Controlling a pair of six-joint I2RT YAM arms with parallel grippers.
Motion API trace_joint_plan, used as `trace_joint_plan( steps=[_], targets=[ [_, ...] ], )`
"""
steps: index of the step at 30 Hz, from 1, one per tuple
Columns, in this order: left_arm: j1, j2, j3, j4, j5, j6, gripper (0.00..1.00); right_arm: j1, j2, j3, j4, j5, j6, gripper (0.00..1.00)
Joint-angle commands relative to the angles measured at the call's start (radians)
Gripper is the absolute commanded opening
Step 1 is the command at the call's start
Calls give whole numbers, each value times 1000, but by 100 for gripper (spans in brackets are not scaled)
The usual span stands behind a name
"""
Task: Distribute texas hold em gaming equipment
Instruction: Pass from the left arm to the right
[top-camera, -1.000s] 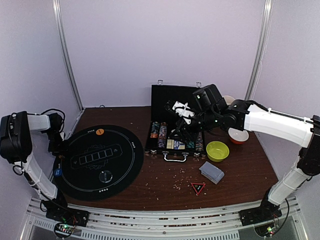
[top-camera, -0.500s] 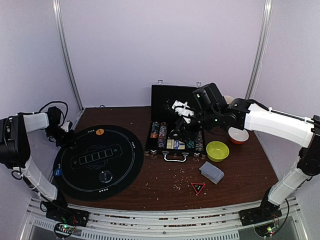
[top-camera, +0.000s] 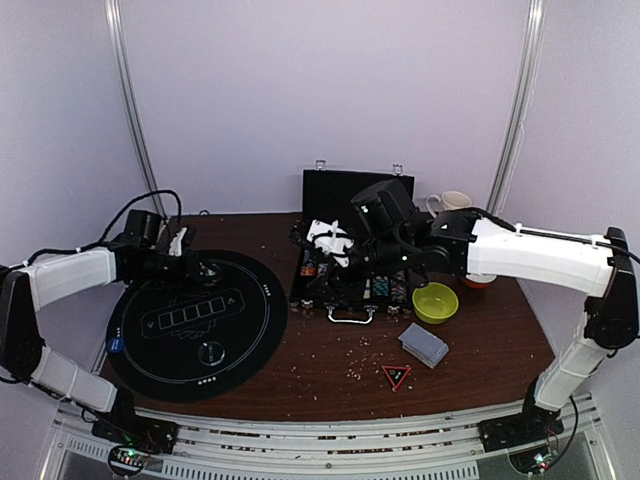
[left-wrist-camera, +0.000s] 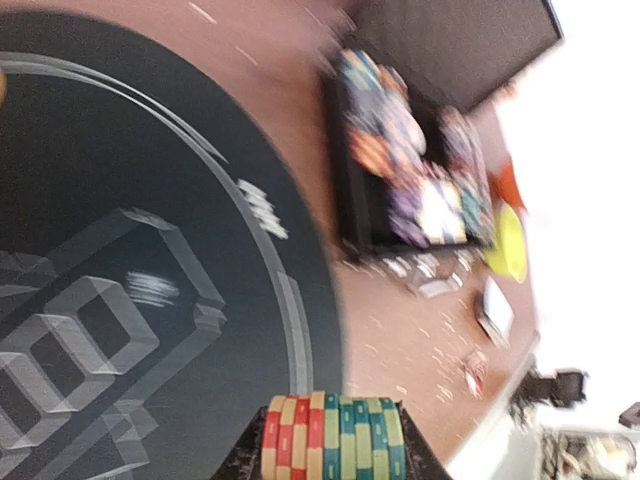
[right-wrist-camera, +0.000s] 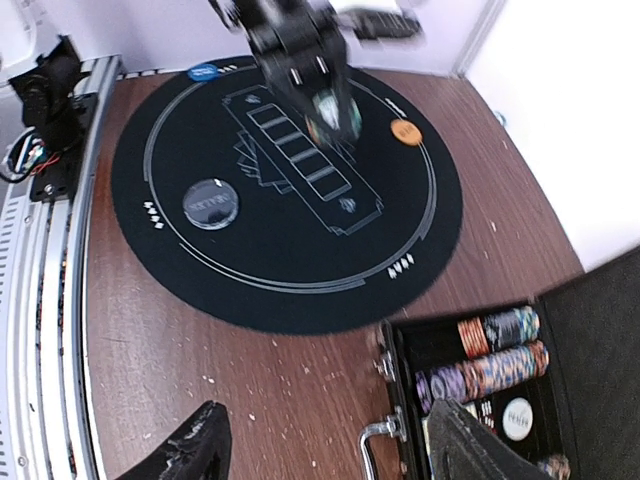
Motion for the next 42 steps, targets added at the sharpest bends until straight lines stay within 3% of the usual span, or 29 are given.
trace_joint_plan(
  steps=[1, 5, 9, 18, 23, 32, 36, 42],
  targets=[
    [-182, 66, -80, 318, 86, -182, 0, 43, 5, -68, 120, -29, -107, 71],
    [-324, 171, -103, 484, 118, -251, 0, 61, 2, -141, 189, -16, -130, 72],
    [-383, 201, -98, 584, 142, -301, 0, 95, 17, -220, 304, -13, -225, 74],
    [-393, 129, -126, 610, 173, -325, 0, 99, 168, -168, 456, -25, -393, 76],
    [-394, 105, -139, 625, 181, -334, 0, 71, 254, -71, 474, -37, -350, 75],
    [-394, 119, -139, 612, 178, -323, 0, -2, 194, -133, 562, -63, -279, 78],
    [-394, 142, -124, 611, 189, -319, 0, -33, 164, -177, 623, -87, -255, 86],
    [-394, 143, -102, 603, 200, -318, 0, -33, 262, -97, 630, -141, -306, 98]
  ],
)
